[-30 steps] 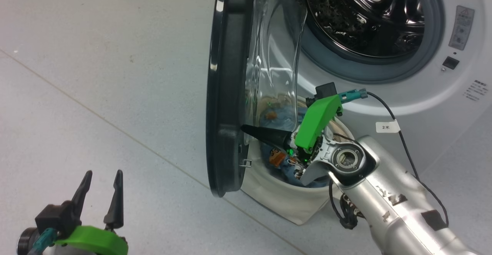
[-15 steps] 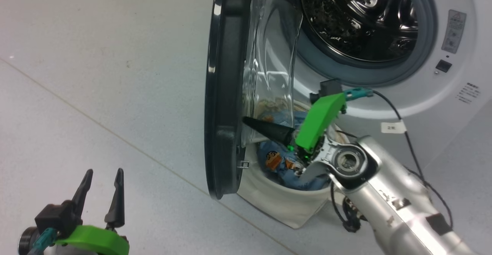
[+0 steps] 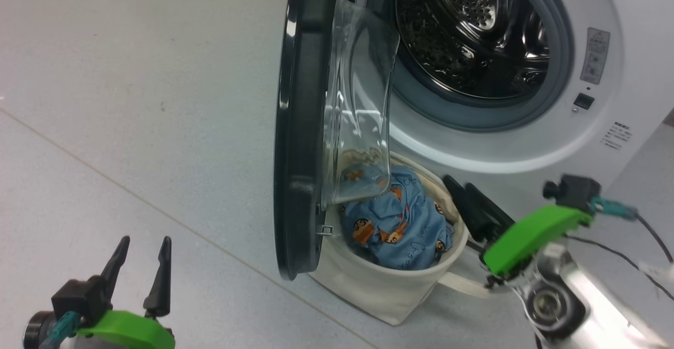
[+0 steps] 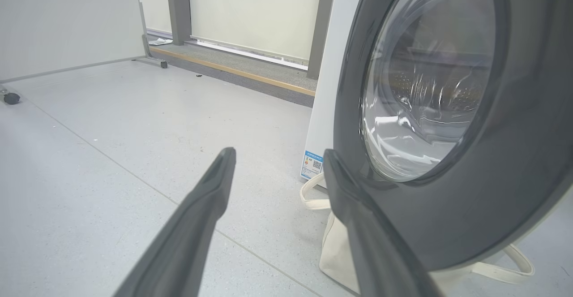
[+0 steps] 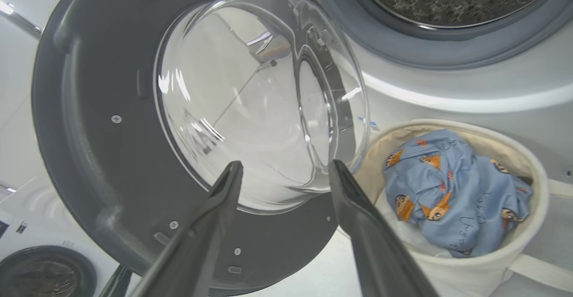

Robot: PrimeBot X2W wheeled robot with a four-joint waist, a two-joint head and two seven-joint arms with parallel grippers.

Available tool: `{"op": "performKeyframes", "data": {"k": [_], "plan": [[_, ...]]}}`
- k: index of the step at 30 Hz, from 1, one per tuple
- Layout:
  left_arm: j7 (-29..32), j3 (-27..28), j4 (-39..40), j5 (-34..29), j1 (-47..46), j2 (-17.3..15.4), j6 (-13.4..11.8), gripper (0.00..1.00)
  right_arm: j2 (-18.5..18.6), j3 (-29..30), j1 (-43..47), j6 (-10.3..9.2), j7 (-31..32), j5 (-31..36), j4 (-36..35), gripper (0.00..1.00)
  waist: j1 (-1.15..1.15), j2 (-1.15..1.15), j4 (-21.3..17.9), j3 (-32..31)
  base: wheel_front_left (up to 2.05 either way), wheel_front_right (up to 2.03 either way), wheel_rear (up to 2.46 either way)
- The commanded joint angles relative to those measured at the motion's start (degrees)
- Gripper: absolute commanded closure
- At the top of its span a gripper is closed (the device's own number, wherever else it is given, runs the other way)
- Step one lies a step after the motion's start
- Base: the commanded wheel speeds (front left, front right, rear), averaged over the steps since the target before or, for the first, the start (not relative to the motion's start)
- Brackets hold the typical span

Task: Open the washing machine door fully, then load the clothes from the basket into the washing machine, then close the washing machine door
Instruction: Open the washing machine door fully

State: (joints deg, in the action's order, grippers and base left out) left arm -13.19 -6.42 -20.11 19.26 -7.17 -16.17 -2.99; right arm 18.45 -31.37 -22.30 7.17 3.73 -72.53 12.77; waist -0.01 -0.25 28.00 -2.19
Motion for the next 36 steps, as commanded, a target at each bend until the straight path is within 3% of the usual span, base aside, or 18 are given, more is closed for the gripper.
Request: {"op": "performKeyframes", "data": {"k": [1,7,12,17,20,27,36], "plan": [[-0.03,2.26,1.79,-0.05,-2.52,-1.75,0.08,0.0,2.01,0.11,1.01,0.32,-4.02,3.49,-1.83,0.0,0.01,0.0,-0.2,-0.37,0.0,0.0,0.0],[0.37,1.77,1.84,0.12,-2.23,-2.08,0.25,0.0,3.78,0.0,4.64,0.32,-15.01,14.53,1.69,0.0,0.01,0.0,-0.85,-1.09,0.0,0.0,0.0],[0.36,1.83,1.88,0.71,-2.17,-2.02,0.3,0.0,2.52,1.34,5.05,0.32,-18.11,23.57,3.98,0.0,0.01,0.0,-1.61,-1.03,0.0,0.0,0.0],[0.24,1.69,1.78,1.13,-2.06,-2.01,0.22,0.0,-0.29,7.62,6.65,0.32,-18.69,35.81,3.92,0.0,0.01,0.0,-2.27,-0.86,0.0,0.0,0.0],[0.17,1.59,1.84,1.23,-2.19,-1.99,0.1,0.0,-2.51,11.0,8.76,0.32,-18.71,39.71,2.72,0.0,0.01,0.0,-2.33,-0.59,0.0,0.0,0.0],[-0.1,1.53,1.87,1.51,-2.65,-1.98,-0.2,0.0,-5.06,13.38,11.04,0.32,-18.72,42.56,2.87,0.0,0.01,0.0,-2.5,0.12,0.0,0.0,0.0],[-0.54,1.26,1.31,1.83,-2.82,-1.81,-0.3,0.0,-4.5,13.11,10.36,0.32,-18.72,42.85,3.48,0.0,0.01,0.0,-2.82,0.59,0.0,0.0,0.0]]}}
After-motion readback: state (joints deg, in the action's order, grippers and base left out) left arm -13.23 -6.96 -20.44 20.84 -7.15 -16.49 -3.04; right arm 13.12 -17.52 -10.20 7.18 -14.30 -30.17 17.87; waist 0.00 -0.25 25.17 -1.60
